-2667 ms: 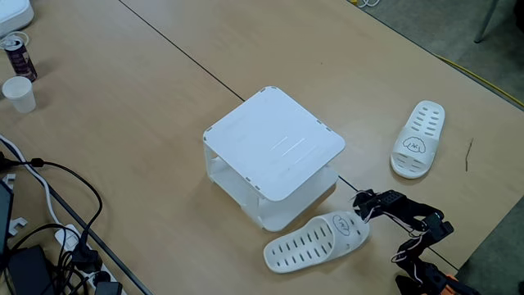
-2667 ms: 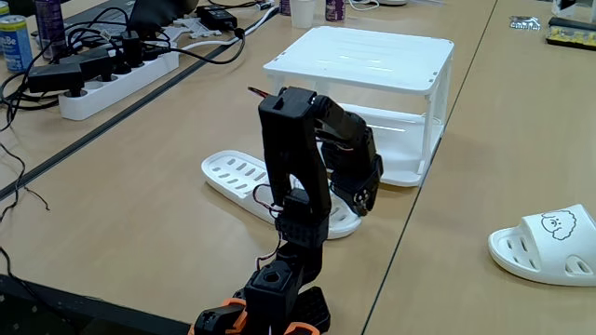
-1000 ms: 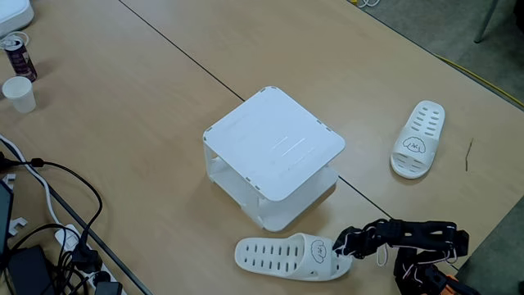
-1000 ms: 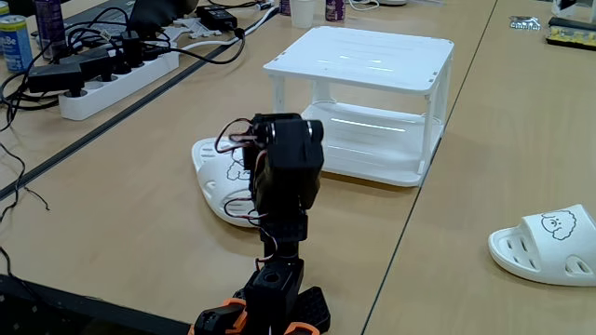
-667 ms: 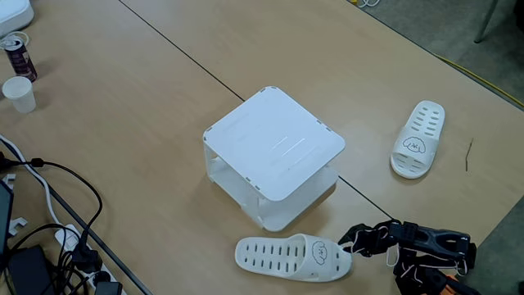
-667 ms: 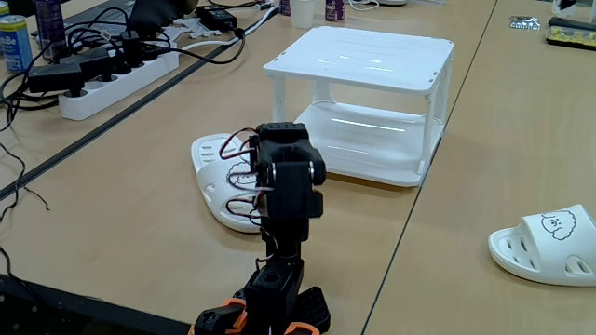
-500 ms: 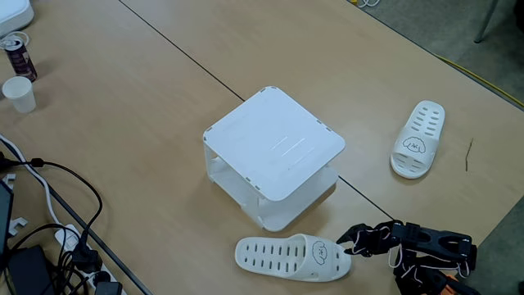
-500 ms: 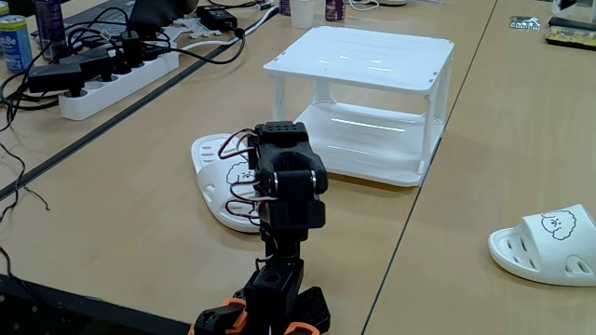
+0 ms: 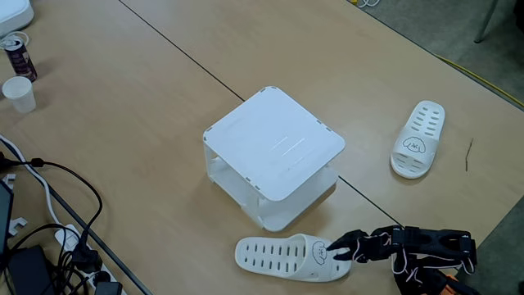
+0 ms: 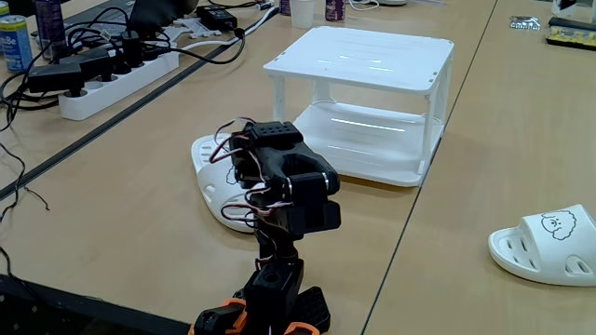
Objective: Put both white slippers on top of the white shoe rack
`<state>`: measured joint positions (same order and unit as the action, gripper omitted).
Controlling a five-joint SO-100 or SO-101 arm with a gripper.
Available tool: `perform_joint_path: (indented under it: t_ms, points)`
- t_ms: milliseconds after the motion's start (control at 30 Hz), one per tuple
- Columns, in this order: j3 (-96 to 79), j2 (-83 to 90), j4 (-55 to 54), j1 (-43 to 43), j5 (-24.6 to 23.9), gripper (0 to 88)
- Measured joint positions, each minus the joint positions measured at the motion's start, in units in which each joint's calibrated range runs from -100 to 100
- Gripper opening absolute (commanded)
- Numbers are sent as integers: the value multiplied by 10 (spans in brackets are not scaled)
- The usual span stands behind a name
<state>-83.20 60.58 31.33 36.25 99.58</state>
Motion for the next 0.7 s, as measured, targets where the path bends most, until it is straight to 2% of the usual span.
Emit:
perform_joint_path:
  t_ms: [233,367,700]
  points:
    - [-56,-12,-110,0,0,169]
    - [-62,-12,-118,0,0,216]
    - [-62,-12,-120,-1,0,221]
